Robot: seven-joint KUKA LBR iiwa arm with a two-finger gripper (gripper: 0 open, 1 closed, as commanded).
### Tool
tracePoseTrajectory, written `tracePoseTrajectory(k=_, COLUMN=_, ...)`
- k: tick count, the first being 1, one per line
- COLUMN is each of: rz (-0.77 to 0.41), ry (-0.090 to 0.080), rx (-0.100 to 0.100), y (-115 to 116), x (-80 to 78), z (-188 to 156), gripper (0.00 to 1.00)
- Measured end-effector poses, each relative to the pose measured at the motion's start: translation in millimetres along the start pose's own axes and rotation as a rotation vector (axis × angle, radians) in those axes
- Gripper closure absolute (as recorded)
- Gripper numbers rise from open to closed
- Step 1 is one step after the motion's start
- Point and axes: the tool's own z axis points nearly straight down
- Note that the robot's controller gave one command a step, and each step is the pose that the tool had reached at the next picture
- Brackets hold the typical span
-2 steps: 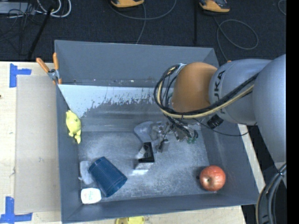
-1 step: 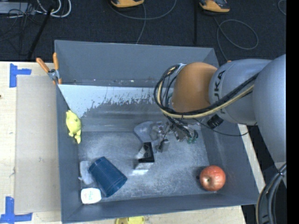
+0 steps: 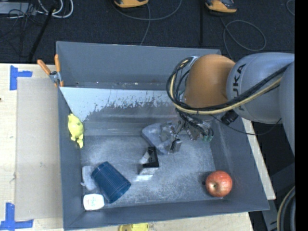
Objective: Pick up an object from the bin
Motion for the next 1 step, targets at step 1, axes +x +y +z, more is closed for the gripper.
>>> tracePoseTrajectory(k=1, rz=-0.039, ry=-0.007, rx=0.002, y=17.3, x=-13.7, z=-123.2, gripper=1.0)
